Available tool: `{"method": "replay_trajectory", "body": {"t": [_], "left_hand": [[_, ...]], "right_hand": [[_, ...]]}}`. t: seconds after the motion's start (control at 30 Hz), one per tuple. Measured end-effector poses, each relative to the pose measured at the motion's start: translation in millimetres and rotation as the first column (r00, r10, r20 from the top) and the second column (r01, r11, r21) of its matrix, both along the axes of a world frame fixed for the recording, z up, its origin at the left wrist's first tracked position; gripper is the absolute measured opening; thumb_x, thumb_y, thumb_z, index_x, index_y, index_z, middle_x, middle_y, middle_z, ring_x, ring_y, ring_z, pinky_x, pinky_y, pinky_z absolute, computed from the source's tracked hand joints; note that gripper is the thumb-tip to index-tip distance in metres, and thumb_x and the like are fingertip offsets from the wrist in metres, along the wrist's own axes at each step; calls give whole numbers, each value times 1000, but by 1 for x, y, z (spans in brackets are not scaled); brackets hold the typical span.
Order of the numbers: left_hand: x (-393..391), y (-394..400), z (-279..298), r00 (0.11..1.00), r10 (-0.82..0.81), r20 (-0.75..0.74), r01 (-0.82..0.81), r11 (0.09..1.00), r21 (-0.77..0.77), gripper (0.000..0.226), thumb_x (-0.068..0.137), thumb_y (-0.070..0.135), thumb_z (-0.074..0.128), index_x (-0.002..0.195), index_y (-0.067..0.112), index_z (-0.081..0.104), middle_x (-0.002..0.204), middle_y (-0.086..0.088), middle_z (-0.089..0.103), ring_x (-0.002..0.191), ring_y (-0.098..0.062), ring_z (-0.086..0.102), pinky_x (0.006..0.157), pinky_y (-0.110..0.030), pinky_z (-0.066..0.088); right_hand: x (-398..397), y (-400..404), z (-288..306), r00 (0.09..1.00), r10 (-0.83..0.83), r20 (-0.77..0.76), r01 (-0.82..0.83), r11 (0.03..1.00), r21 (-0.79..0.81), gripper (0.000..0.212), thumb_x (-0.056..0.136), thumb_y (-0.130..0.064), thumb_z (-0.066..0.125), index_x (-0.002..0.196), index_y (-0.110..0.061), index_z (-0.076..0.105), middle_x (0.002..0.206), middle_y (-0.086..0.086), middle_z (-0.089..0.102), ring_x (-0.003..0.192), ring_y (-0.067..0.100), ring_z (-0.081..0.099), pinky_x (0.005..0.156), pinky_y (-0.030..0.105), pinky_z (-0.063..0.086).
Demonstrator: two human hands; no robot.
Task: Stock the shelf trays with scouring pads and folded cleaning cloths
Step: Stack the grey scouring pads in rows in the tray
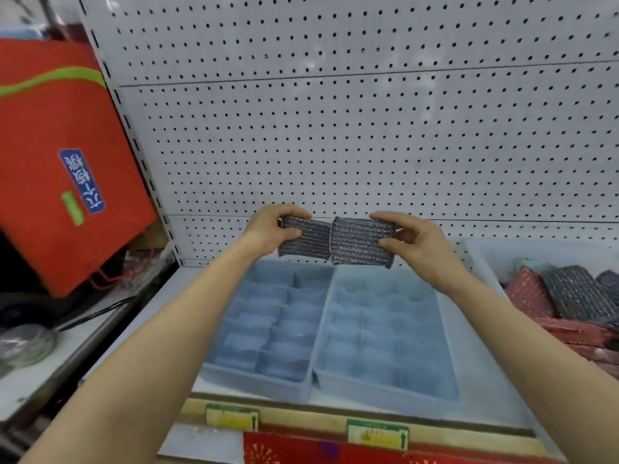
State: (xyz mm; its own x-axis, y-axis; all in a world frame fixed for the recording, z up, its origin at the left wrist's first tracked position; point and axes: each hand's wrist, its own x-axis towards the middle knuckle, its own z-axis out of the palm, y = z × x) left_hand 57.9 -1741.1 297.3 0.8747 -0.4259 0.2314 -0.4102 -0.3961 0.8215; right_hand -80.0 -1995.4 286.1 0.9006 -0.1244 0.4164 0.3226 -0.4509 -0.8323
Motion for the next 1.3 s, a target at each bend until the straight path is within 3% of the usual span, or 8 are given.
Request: {"method": "replay_trajectory", "body": {"t": [0.2, 0.37, 0.47, 0.67, 0.83, 0.97, 1.2, 1.3], "left_hand": [[27, 33, -35, 998, 39, -43, -37, 998, 60, 40, 82, -5, 71, 96, 32, 74, 119, -4, 66, 104, -20, 62, 91, -31, 54], [51, 38, -62, 994, 48, -97, -35, 991, 132, 37, 81, -5, 72, 97, 29, 73, 113, 0, 66, 96, -19, 60, 94, -37, 53], [70, 40, -75, 994, 24, -110, -7, 988, 155, 41, 80, -4, 73, 94, 34, 73, 114, 0, 67, 98, -20, 61, 93, -36, 52], [103, 53, -96, 989, -28, -148, 61, 973, 221, 32, 83, -2, 71, 109, 16, 72, 105, 4, 66, 92, -10, 56, 72, -8, 39], [120, 66, -117, 994, -54, -99, 80, 954, 287, 34, 81, 1, 73, 99, 29, 72, 105, 0, 72, 102, -19, 65, 98, -37, 49], [124, 72, -117, 996, -78, -32, 84, 934, 347, 35, 86, 3, 68, 117, 20, 72, 109, -3, 68, 101, -18, 60, 97, -30, 45], [111, 81, -122, 997, 3, 77, -35, 905, 425, 36, 92, 5, 61, 122, 22, 68, 90, 2, 57, 85, -20, 56, 76, -23, 38], [104, 77, -129, 990, 60, 130, -109, 902, 417, 35, 94, 4, 57, 124, 20, 68, 104, 0, 53, 101, -22, 55, 85, -24, 39]], "right_hand": [[16, 22, -35, 999, -7, -48, 7, 1000, 2, 45, 83, -3, 69, 115, -34, 67, 104, -9, 69, 87, 31, 64, 86, 33, 55], [19, 33, -54, 996, -51, -80, 54, 998, 37, 43, 83, -3, 69, 115, -32, 67, 101, -4, 70, 83, 26, 66, 75, 13, 50], [33, 46, -64, 991, -68, -120, 76, 995, 69, 45, 83, -2, 69, 111, -37, 66, 100, -2, 70, 84, 27, 66, 79, 21, 54], [67, 76, -84, 983, -85, -163, 106, 987, 124, 50, 82, 2, 68, 109, -40, 66, 104, -2, 69, 78, 20, 61, 82, 26, 55], [84, 95, -96, 977, -99, -191, 120, 988, 102, 51, 82, 0, 69, 107, -44, 65, 104, -6, 69, 83, 32, 63, 86, 33, 55], [94, 100, -101, 970, -130, -204, 149, 985, 83, 48, 82, 1, 69, 110, -38, 66, 106, -2, 68, 79, 28, 63, 88, 40, 55], [106, 99, -98, 954, -188, -231, 202, 979, 38, 46, 82, -2, 70, 114, -35, 67, 108, -2, 69, 82, 29, 65, 89, 40, 55], [109, 100, -95, 950, -206, -235, 220, 975, 35, 45, 83, -1, 68, 114, -34, 66, 104, 1, 68, 76, 19, 62, 87, 36, 56]]}}
